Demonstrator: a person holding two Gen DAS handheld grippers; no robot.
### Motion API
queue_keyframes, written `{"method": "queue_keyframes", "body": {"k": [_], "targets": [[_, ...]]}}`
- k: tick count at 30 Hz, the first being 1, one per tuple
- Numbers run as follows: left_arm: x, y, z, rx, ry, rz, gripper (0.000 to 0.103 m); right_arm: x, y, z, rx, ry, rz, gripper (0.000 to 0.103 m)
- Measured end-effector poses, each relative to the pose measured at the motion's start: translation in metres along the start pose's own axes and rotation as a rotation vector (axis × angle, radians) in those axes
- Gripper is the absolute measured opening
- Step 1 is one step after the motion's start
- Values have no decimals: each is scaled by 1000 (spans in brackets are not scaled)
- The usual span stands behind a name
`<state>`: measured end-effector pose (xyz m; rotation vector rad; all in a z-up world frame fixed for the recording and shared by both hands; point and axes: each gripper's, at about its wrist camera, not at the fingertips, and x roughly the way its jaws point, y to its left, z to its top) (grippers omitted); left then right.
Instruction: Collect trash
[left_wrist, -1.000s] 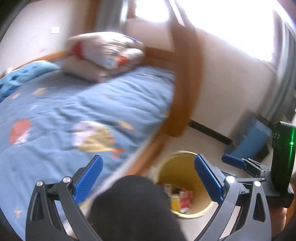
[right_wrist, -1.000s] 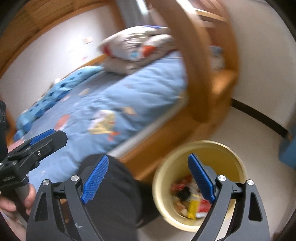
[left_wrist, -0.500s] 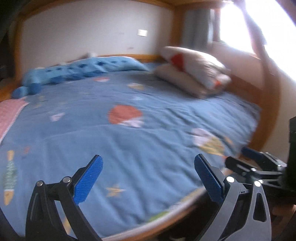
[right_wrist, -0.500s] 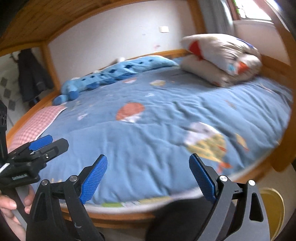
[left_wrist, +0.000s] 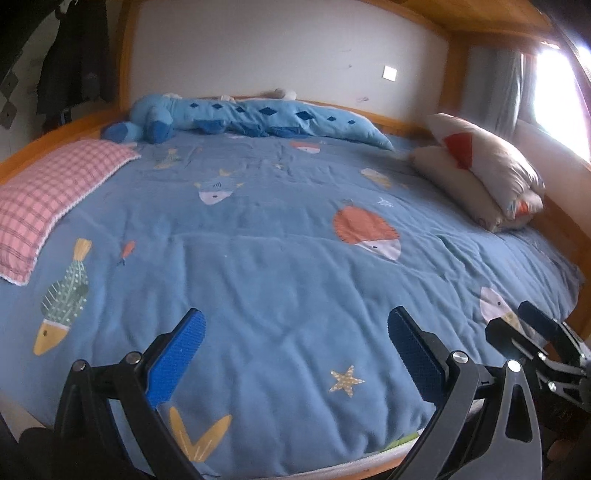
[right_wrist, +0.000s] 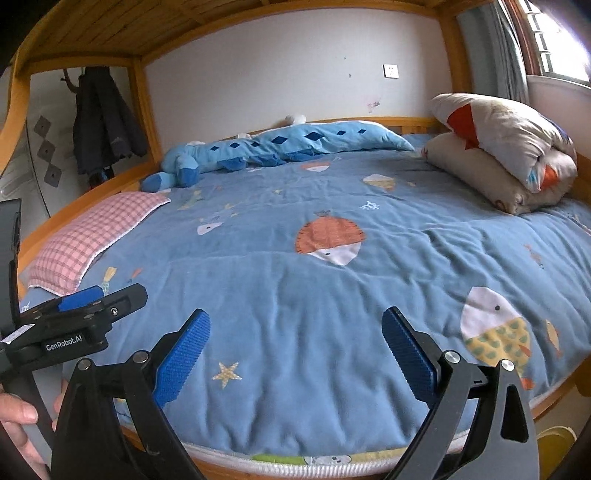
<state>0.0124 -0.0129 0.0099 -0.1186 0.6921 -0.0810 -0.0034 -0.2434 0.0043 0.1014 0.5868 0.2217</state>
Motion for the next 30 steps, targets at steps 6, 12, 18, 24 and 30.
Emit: {"method": "queue_keyframes", "body": {"k": [6, 12, 18, 24, 30], "targets": [[16, -6, -3, 6, 17, 24, 99, 13, -5, -4, 22, 8, 3, 91], [29, -14, -2, 6, 23, 32, 99, 23, -10, -5, 41, 11, 6, 91], [35, -16, 1, -2, 32, 16, 99, 32, -12, -6, 38, 34, 12, 91], [39, -17, 1, 1, 27, 33, 99, 37, -11, -9, 43, 42, 12, 91], [39, -16, 1, 1, 23, 27, 99, 43, -11, -11, 50, 65, 28, 91]]}}
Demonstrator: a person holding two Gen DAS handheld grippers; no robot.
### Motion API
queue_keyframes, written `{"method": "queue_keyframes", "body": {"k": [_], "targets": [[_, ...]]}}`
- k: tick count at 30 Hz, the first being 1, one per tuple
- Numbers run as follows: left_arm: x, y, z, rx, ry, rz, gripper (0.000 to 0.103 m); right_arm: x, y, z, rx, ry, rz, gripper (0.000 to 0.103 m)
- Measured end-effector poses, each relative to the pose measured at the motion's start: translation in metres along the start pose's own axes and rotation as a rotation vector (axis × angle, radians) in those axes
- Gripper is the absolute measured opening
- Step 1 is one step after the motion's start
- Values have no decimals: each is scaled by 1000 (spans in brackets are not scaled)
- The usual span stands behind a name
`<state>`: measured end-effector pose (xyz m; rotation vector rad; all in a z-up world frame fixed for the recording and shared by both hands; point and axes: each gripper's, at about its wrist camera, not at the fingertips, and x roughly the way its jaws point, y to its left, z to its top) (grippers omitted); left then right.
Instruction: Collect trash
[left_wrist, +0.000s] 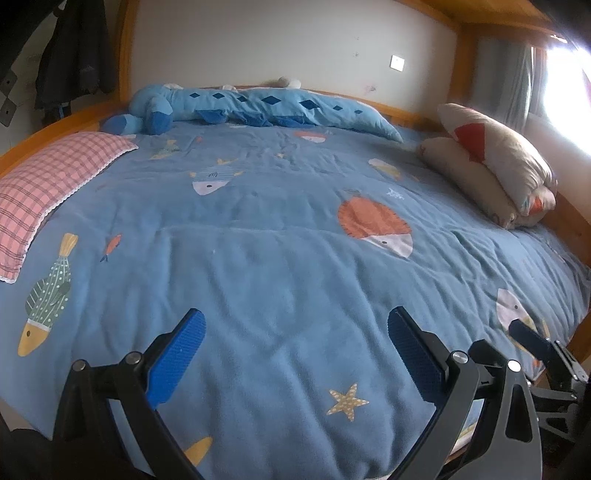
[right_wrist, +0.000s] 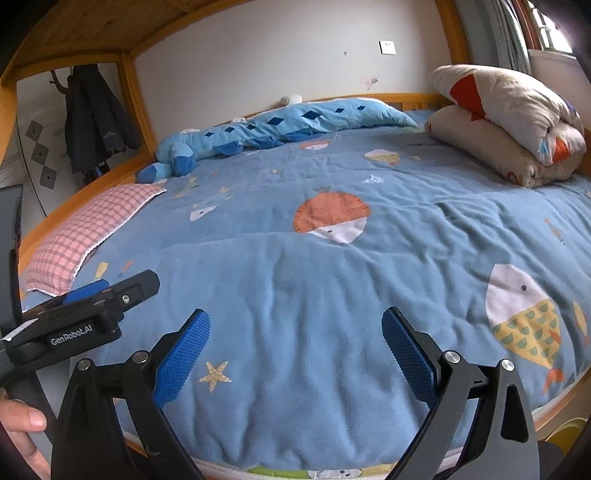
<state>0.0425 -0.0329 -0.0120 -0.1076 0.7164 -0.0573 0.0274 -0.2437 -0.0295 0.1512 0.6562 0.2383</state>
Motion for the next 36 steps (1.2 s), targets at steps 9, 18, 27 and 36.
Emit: {"method": "queue_keyframes", "body": {"k": [9, 18, 27, 36], "targets": [[0, -1, 2, 2, -7, 5, 99, -1, 2, -1, -6, 1, -5, 91], [0, 1, 6, 2, -13, 18, 99, -3, 4, 1, -14, 0, -5, 91], [-6, 2, 8, 13, -43, 13, 99, 0, 12, 1, -39, 17, 7, 91], [-3, 7, 10, 10, -28, 25, 99, 2, 13, 0, -31, 22, 4, 91]]}}
